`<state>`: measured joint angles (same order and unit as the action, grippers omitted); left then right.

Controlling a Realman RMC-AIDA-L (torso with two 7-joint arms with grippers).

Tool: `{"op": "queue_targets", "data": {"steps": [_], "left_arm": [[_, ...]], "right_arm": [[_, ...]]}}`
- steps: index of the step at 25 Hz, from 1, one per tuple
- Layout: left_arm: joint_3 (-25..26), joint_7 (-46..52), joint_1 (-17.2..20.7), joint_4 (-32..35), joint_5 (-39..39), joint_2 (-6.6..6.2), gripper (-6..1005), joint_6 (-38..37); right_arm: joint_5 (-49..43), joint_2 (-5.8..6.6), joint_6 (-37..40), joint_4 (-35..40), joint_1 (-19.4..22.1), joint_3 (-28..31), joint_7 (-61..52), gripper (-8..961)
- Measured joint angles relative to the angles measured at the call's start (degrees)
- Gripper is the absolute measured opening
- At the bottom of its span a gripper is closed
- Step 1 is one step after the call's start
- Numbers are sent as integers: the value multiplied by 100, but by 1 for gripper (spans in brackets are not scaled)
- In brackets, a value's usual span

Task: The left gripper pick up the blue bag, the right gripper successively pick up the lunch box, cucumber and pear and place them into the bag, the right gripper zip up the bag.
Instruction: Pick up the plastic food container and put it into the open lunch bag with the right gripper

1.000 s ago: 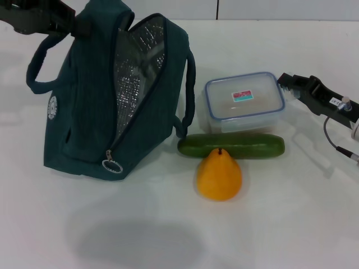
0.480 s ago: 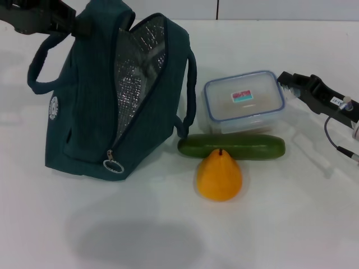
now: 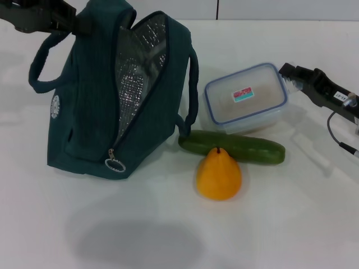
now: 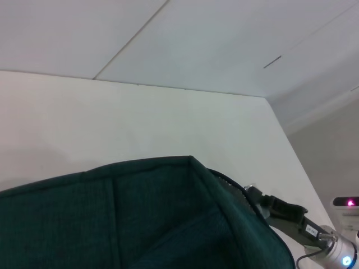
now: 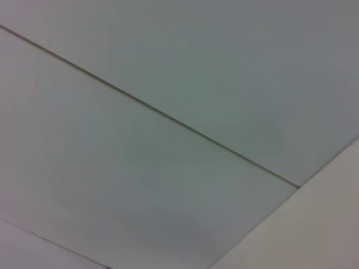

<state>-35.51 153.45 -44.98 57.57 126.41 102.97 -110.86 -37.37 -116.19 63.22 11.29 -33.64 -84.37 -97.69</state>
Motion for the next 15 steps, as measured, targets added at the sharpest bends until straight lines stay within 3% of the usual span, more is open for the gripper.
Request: {"op": "queue_targets", "data": {"steps": [15], "left_arm": [[0,0,47,0,-13,-23,45,-6]], "right_arm": [[1433,70,904,-34,154,16,157,98]]}}
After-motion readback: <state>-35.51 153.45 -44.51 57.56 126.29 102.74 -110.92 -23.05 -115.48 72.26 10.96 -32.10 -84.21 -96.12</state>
